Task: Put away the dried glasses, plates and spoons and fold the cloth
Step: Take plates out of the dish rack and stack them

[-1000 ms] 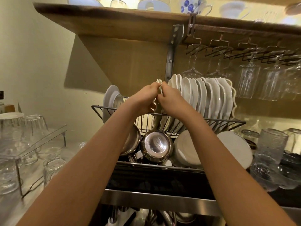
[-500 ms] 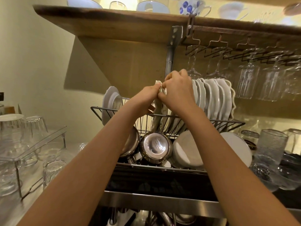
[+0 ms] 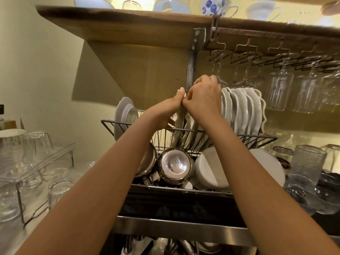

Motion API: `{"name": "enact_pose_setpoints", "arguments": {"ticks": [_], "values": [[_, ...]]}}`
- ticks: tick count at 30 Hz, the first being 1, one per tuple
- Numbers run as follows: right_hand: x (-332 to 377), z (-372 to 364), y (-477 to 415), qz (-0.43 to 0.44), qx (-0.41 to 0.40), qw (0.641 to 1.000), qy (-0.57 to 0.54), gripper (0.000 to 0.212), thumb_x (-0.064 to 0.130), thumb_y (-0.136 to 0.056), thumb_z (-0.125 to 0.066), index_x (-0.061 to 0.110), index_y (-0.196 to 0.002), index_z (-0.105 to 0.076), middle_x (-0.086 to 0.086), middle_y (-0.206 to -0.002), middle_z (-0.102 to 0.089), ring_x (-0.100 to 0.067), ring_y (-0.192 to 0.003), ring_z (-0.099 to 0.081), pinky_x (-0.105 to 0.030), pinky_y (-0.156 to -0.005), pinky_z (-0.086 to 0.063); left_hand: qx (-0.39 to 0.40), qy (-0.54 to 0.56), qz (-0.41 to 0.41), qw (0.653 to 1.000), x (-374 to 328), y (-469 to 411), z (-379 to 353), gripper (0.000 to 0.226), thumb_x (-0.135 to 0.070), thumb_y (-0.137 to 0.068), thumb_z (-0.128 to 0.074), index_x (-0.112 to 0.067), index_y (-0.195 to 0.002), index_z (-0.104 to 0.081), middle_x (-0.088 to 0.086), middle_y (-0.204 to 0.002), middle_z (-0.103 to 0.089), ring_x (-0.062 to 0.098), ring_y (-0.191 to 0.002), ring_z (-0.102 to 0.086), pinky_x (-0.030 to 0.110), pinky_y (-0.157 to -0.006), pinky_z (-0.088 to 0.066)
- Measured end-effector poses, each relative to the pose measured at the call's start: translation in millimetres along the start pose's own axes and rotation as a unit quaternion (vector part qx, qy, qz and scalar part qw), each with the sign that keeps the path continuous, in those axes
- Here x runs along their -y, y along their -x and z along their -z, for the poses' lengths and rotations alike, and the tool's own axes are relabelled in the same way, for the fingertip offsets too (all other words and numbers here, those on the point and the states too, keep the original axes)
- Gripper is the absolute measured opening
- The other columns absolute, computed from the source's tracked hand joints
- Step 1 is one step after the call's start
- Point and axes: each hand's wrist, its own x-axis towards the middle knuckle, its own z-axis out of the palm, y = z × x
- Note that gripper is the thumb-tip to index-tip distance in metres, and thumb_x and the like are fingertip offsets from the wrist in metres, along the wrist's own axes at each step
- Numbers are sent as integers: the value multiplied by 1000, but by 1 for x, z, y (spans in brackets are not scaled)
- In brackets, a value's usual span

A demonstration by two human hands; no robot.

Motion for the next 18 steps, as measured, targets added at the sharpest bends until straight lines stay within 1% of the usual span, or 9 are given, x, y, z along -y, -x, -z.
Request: {"name": "enact_pose_setpoints", "arguments": {"ticks": [2, 4, 5, 6, 7, 9, 12, 15, 18], "values": [[1, -2, -1, 0, -4, 1000, 0, 25, 27, -85, -55, 8, -88, -71, -8, -107, -57, -23, -106, -43, -34, -86, -36, 8, -3, 0, 1000, 1, -1, 1, 71, -60, -94, -17, -8, -137, -40, 23, -147, -32, 40, -135, -32, 35, -79, -44], [2, -3, -3, 3, -7, 1000, -4, 23, 24, -85, -55, 7, -88, -70, -8, -107, -57, -24, -107, -44, -35, -88, -37, 14, -4, -8, 1000, 2, -1, 1, 69, -58, -95, -17, -8, -134, -43, 22, -145, -36, 38, -128, -41, 35, -77, -46], [2, -3, -5, 2, -7, 1000, -7, 22, 23, -85, -55, 6, -88, -69, -8, -107, -57, -24, -107, -45, -35, -88, -38, 15, -3, -15, 1000, 1, -1, 1, 67, -57, -95, -17, -8, -131, -45, 22, -142, -40, 35, -117, -50, 33, -73, -46], [1, -3, -7, 0, -6, 1000, -9, 22, 23, -85, -56, 6, -88, -69, -9, -108, -58, -24, -107, -45, -35, -88, -38, 13, -1, -20, 1000, 1, 0, 1, 63, -55, -96, -18, -9, -128, -47, 21, -135, -46, 28, -99, -56, 29, -66, -47], [1, -4, -9, -3, -3, 1000, -9, 22, 23, -85, -56, 6, -89, -69, -9, -108, -58, -24, -108, -45, -36, -89, -38, 11, 2, -24, 1000, 1, 1, 1, 59, -53, -97, -19, -10, -122, -50, 20, -123, -52, 22, -81, -55, 25, -58, -46], [-1, -5, -12, -10, 2, 1000, -1, 24, 27, -85, -58, 5, -90, -69, -9, -108, -58, -24, -107, -46, -35, -88, -38, 14, 6, -33, 999, 1, 4, 3, 46, -47, -97, -22, -14, -106, -53, 10, -93, -56, 17, -64, -49, 19, -46, -42], [-3, -6, -15, -16, 5, 1000, 4, 30, 33, -81, -61, 5, -90, -70, -9, -108, -58, -24, -106, -45, -35, -87, -38, 20, 7, -59, 998, 2, 6, 5, 33, -34, -95, -24, -15, -94, -52, 6, -79, -51, 17, -61, -47, 23, -51, -42], [-4, -6, -15, -14, -2, 1000, 2, 28, 30, -81, -61, 5, -91, -70, -9, -108, -59, -23, -105, -46, -34, -88, -38, 14, 27, -72, 997, 3, 6, 4, 20, -17, -89, -32, -15, -76, -48, 3, -69, -48, 17, -57, -45, 23, -51, -42], [-5, -6, -13, -21, -10, 1000, -5, 25, 27, -82, -61, 6, -92, -70, -8, -108, -59, -22, -106, -46, -34, -88, -38, 26, 2, -86, 996, 3, 4, 4, 19, -12, -92, -33, -9, -81, -49, 2, -64, -51, 15, -52, -47, 21, -43, -41]]}}
